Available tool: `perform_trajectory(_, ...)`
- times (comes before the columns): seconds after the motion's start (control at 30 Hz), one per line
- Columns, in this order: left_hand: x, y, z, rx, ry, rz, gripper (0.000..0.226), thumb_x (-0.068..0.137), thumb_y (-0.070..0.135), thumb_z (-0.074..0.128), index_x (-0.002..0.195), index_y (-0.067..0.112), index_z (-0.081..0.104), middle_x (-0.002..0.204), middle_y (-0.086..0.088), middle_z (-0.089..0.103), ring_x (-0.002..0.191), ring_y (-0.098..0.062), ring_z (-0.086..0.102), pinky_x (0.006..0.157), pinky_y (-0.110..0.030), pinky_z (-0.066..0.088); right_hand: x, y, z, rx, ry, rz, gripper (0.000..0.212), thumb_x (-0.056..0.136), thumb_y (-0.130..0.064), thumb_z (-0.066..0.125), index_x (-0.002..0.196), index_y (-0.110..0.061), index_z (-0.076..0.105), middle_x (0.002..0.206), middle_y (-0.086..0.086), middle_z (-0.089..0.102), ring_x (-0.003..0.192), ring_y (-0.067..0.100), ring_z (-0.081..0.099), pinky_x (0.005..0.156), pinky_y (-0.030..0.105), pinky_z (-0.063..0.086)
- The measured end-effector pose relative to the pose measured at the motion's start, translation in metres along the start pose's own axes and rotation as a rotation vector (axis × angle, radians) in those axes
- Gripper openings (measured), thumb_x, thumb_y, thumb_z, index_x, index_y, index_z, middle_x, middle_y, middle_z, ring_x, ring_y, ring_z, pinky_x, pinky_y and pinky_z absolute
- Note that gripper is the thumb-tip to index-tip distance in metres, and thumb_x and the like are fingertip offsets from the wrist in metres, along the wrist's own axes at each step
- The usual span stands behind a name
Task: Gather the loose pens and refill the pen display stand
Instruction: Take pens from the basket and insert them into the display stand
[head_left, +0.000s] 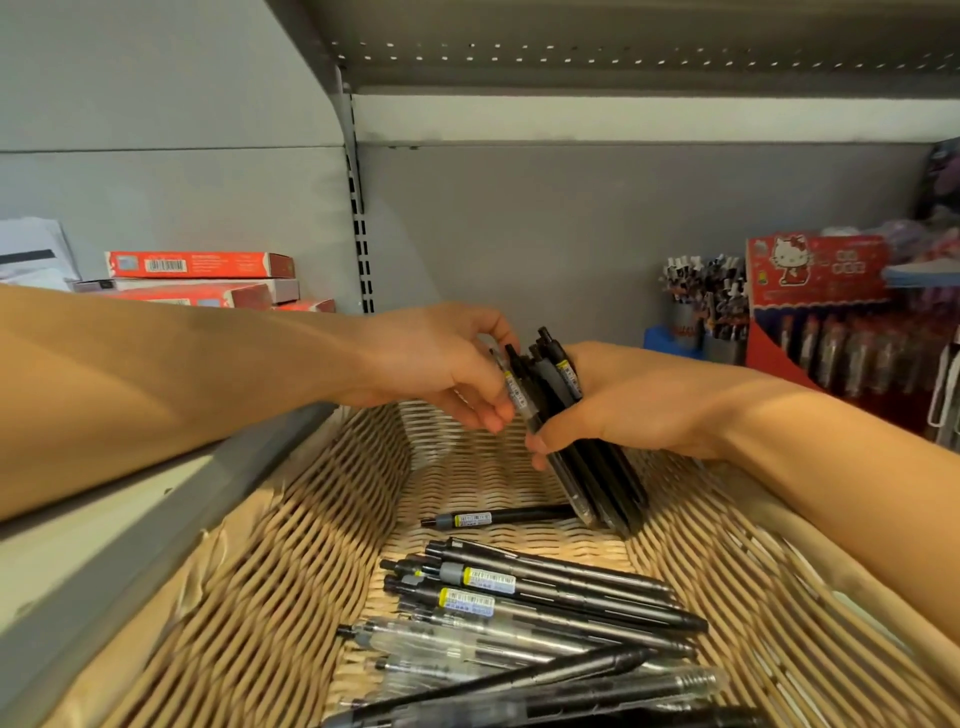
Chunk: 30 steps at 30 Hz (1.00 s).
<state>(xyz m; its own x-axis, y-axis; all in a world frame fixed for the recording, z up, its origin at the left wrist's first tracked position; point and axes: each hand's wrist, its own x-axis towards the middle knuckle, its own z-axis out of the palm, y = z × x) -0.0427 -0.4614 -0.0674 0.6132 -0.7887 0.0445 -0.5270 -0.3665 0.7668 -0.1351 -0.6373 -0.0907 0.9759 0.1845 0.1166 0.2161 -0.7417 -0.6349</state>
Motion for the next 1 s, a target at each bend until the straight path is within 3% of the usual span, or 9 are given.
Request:
perform_trajectory(0.17,-0.008,0.028,-0.005,-0.079,0.162,0.076,0.009,0.095,0.015,0.062,0.101,0.009,0.062,0.081,-0.010,0.068,0.076,-0.021,0.065,0.075,-0.034,0.058,-0.003,-0.010,-0.001,0.218,0.160,-0.032,0.018,0.090,-0.001,0.068,0.108,-0.004,0.066,0.095,0.015,0.075,0.100,0.031,0.071,0.099,0.043,0.054)
perform_trajectory(0.37,-0.053,0.078,-0.011,0.366,0.406,0.162,0.043,0.087,0.064,0.062,0.102,0.024,0.069,0.099,0.002,0.071,0.092,-0.018,0.068,0.082,-0.036,0.058,-0.017,-0.073,-0.001,0.499,0.246,-0.091,0.025,0.094,-0.003,0.066,0.115,-0.017,0.063,0.095,0.010,0.078,0.093,0.021,0.076,0.075,0.029,0.060)
perform_trajectory(0.5,-0.106,0.085,-0.037,0.093,0.750,0.368,0.064,0.078,0.045,0.081,0.132,0.028,0.052,0.097,0.014,0.063,0.073,-0.003,0.068,0.063,-0.023,0.058,-0.009,-0.156,0.015,0.647,0.238,-0.288,0.022,0.092,0.006,0.063,0.101,-0.014,0.067,0.080,0.001,0.078,0.078,0.014,0.077,0.061,0.020,0.059)
perform_trajectory(0.57,-0.135,0.083,-0.056,-0.032,0.873,0.536,0.060,0.079,0.027,0.083,0.130,0.025,0.051,0.100,0.013,0.063,0.076,0.006,0.065,0.069,-0.011,0.053,-0.002,-0.194,0.037,0.683,0.196,-0.407,0.030,0.090,0.013,0.060,0.098,-0.015,0.067,0.084,0.001,0.078,0.084,0.015,0.076,0.067,0.022,0.060)
perform_trajectory(0.63,-0.163,0.078,-0.074,-0.057,0.882,0.622,0.046,0.080,0.024,0.081,0.120,0.026,0.057,0.101,0.009,0.068,0.085,0.002,0.068,0.079,-0.018,0.055,0.007,-0.223,0.061,0.690,0.161,-0.464,0.033,0.089,0.016,0.059,0.101,-0.014,0.067,0.092,0.004,0.078,0.092,0.017,0.075,0.075,0.025,0.061)
perform_trajectory(0.73,-0.192,0.063,-0.092,0.035,0.895,0.595,0.005,0.084,0.026,0.075,0.085,0.024,0.071,0.077,0.007,0.072,0.083,-0.018,0.072,0.080,-0.039,0.059,0.019,-0.247,0.087,0.658,0.136,-0.459,0.036,0.089,0.015,0.058,0.105,-0.016,0.066,0.093,0.002,0.078,0.092,0.014,0.074,0.077,0.025,0.061)
perform_trajectory(0.77,-0.198,0.056,-0.096,0.033,0.896,0.593,0.008,0.085,0.021,0.074,0.080,0.025,0.070,0.072,0.006,0.071,0.081,-0.022,0.073,0.082,-0.044,0.058,0.021,-0.252,0.093,0.640,0.125,-0.441,0.036,0.089,0.014,0.058,0.105,-0.018,0.066,0.092,0.000,0.078,0.091,0.013,0.074,0.075,0.024,0.060)
perform_trajectory(0.93,-0.212,0.026,-0.111,0.007,0.724,0.519,0.040,0.087,0.028,0.073,0.122,0.035,0.056,0.104,0.001,0.070,0.092,-0.014,0.070,0.088,-0.037,0.056,0.028,-0.250,0.129,0.606,0.212,-0.266,0.026,0.091,0.005,0.062,0.107,-0.015,0.064,0.096,0.010,0.074,0.079,0.014,0.074,0.074,0.036,0.063)
perform_trajectory(1.0,-0.215,0.025,-0.113,-0.044,0.698,0.504,0.026,0.089,0.036,0.070,0.112,0.025,0.066,0.105,-0.001,0.072,0.090,-0.013,0.072,0.091,-0.044,0.056,0.027,-0.244,0.144,0.611,0.239,-0.179,0.025,0.091,0.004,0.063,0.115,-0.001,0.059,0.090,0.013,0.069,0.071,0.015,0.074,0.067,0.035,0.062)
